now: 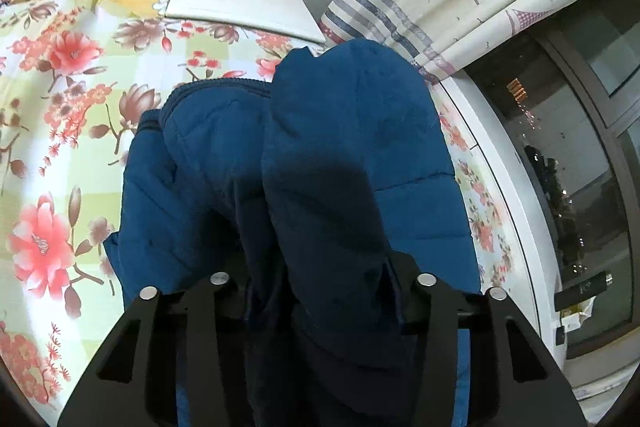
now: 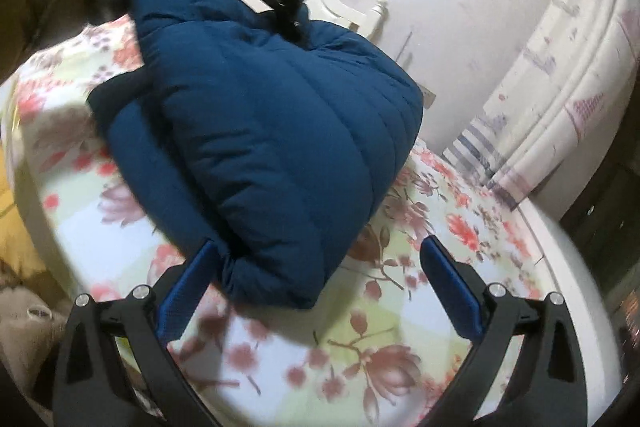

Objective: Fold large clothes

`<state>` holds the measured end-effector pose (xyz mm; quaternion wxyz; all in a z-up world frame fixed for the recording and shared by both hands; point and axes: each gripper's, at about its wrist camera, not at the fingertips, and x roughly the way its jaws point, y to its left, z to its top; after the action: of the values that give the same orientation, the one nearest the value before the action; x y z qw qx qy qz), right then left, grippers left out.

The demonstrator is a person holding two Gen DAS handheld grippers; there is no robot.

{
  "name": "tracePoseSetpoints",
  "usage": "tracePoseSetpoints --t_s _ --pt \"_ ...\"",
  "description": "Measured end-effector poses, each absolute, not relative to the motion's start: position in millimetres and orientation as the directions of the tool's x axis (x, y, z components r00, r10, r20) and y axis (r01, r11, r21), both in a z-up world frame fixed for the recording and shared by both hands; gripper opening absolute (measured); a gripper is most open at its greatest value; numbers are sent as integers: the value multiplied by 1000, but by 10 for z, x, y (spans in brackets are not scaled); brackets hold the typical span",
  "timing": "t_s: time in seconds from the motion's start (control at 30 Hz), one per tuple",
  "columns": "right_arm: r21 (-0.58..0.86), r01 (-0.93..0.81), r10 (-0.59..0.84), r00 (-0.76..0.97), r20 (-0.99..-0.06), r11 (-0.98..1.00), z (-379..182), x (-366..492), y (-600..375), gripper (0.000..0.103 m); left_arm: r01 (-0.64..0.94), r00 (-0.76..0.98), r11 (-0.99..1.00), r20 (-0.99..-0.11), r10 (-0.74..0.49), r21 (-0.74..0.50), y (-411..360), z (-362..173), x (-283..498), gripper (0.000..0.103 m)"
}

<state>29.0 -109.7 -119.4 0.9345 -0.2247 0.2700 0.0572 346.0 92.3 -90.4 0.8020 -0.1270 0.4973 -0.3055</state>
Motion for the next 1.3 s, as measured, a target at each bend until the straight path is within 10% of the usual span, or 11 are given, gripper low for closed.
tracePoseSetpoints --t_s 0.4,0.6,0.8,0.97,1.13,1.3 --pt "-371 -231 -71 760 -646 899 -1426 802 -823 100 443 593 824 -573 -565 -354 1025 -192 2586 22" --pt "-377 -232 -74 761 -644 897 -1442 836 -797 100 303 466 664 -501 -729 -684 1809 -1188 3012 22" --pt "-377 -232 -76 758 -648 897 -1441 855 -806 100 417 529 767 -556 -641 -487 1573 -673 2868 22" --pt "-317 -339 40 735 -676 886 -1259 779 -856 100 324 476 685 -513 -714 -653 1898 -1312 3125 33" --pt "-43 -481 375 734 -566 876 -662 575 -929 100 342 517 757 -561 -646 -557 1755 -1176 3020 36" --pt "-27 -479 392 748 -536 878 -513 963 -542 100 325 524 744 -543 -656 -584 1834 -1258 3025 47"
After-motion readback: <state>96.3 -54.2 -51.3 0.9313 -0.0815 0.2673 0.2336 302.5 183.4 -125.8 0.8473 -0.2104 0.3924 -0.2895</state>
